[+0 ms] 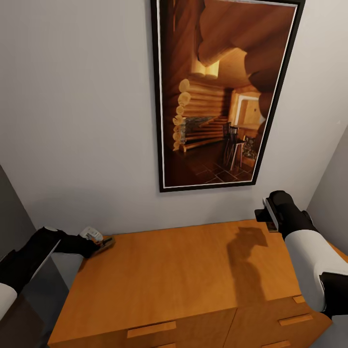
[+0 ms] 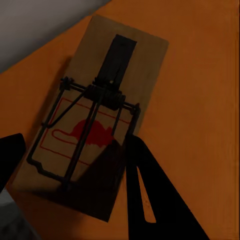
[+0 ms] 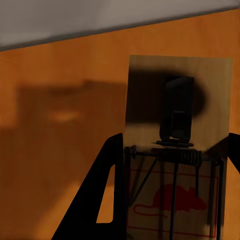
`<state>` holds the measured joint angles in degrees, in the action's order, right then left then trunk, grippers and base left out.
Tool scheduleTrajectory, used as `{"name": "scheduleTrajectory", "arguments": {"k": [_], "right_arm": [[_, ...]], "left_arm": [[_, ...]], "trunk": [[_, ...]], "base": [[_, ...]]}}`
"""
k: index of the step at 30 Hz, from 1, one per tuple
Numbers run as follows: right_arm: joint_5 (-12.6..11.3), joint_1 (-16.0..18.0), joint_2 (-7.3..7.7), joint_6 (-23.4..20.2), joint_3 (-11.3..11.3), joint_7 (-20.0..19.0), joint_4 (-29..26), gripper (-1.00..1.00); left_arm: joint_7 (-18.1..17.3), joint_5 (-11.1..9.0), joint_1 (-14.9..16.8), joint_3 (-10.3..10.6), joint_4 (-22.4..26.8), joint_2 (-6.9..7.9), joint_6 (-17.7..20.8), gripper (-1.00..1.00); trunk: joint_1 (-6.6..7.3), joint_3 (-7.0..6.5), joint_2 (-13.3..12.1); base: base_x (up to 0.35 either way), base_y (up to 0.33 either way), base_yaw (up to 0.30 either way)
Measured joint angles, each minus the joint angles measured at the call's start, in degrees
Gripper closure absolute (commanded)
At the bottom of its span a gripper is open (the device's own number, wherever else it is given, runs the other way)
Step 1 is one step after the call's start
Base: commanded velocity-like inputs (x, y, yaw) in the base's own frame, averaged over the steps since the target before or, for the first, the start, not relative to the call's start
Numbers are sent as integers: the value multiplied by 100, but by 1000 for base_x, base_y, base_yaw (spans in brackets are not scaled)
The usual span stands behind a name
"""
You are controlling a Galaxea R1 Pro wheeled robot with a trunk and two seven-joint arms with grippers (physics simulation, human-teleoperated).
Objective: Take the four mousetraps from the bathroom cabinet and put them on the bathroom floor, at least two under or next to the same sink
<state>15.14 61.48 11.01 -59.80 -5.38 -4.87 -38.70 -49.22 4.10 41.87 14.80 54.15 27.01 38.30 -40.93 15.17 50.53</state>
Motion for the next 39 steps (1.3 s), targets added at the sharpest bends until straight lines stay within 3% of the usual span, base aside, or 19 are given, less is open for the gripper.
{"name": "scheduleTrajectory", "arguments": {"k": [7, 11, 24, 39], "right_arm": [[2, 0, 0, 0, 6, 0, 0, 100], [1, 0, 0, 0, 3, 0, 0, 100], [-11, 0, -1, 0, 7, 0, 0, 100], [-17, 0, -15, 0, 6, 0, 0, 100]], "left_arm": [[-10, -16, 0, -32, 1033, 25, 732, 100], [-10, -13, -1, -41, 1337, 21, 1037, 100], [6, -9, -1, -19, 1445, 4, 1167, 100], [25, -4, -1, -9, 1407, 22, 1166, 100]], "trunk": [[0, 0, 0], [0, 0, 0], [-2, 0, 0], [-3, 0, -1]], "base": [[0, 0, 0], [0, 0, 0], [-24, 0, 0], [-287, 0, 0]]}}
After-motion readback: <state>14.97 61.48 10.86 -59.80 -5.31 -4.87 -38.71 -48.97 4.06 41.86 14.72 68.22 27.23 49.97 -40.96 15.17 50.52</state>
